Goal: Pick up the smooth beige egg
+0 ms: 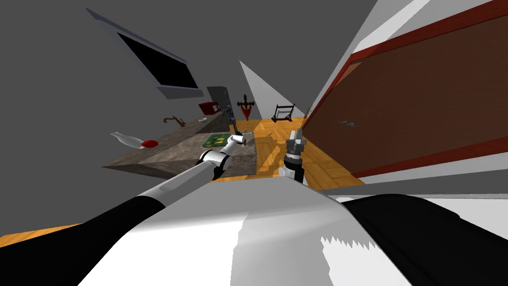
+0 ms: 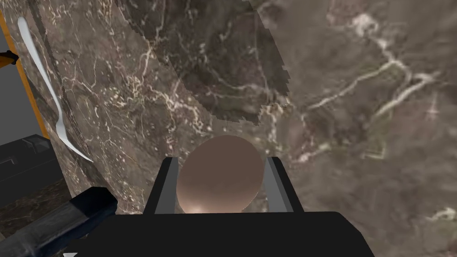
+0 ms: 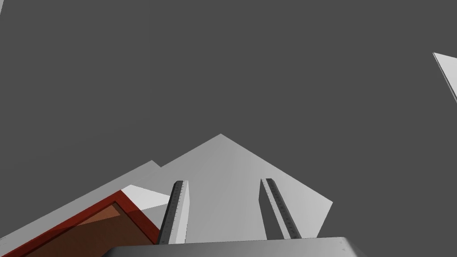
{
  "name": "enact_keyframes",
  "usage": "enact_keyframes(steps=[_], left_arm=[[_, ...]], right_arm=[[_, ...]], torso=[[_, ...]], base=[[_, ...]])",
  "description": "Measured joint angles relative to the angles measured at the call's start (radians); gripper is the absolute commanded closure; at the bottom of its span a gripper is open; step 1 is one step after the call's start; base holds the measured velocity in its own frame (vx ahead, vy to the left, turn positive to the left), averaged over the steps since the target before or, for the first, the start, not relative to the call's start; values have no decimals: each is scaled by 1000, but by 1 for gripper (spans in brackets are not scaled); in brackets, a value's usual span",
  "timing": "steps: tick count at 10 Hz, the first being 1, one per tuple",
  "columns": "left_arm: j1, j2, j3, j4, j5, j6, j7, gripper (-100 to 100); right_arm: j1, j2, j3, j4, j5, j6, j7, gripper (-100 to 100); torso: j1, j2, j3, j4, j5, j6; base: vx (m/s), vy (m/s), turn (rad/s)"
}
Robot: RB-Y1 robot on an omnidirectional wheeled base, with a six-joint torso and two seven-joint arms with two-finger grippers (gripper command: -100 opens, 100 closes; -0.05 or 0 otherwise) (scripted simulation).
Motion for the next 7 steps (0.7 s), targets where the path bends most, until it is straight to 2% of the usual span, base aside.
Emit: enact_keyframes(steps=[1, 3, 6, 7], left_arm=[[-8, -8, 29, 7, -26, 1, 1, 100], [-29, -19, 68, 41, -56, -8, -1, 100], [-72, -46, 160, 103, -135, -21, -3, 100], [-73, -48, 163, 105, -139, -21, -4, 0]], right_arm=[[0, 0, 0, 0, 0, 0, 0, 0], [0, 0, 0, 0, 0, 0, 0, 0], [0, 0, 0, 0, 0, 0, 0, 0], [0, 0, 0, 0, 0, 0, 0, 0]], torso=[[0, 0, 0, 0, 0, 0], [-1, 0, 0, 0, 0, 0], [0, 0, 0, 0, -1, 1], [-1, 0, 0, 0, -1, 0]], base=[[-18, 34, -34], [-28, 35, -63], [-30, 46, -63], [0, 0, 0]])
